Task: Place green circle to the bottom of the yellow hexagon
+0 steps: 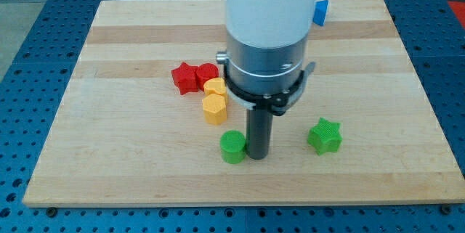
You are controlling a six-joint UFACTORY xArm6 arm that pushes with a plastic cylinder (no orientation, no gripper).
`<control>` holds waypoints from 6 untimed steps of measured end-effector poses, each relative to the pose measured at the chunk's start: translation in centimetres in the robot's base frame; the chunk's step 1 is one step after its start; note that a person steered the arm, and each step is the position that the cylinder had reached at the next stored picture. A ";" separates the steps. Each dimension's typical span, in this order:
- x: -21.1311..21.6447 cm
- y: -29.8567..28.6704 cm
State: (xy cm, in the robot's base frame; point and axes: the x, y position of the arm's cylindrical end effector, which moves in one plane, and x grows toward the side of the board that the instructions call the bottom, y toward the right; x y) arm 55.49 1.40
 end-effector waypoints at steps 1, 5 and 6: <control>1.0 -0.2; 1.7 -3.4; 2.0 -3.4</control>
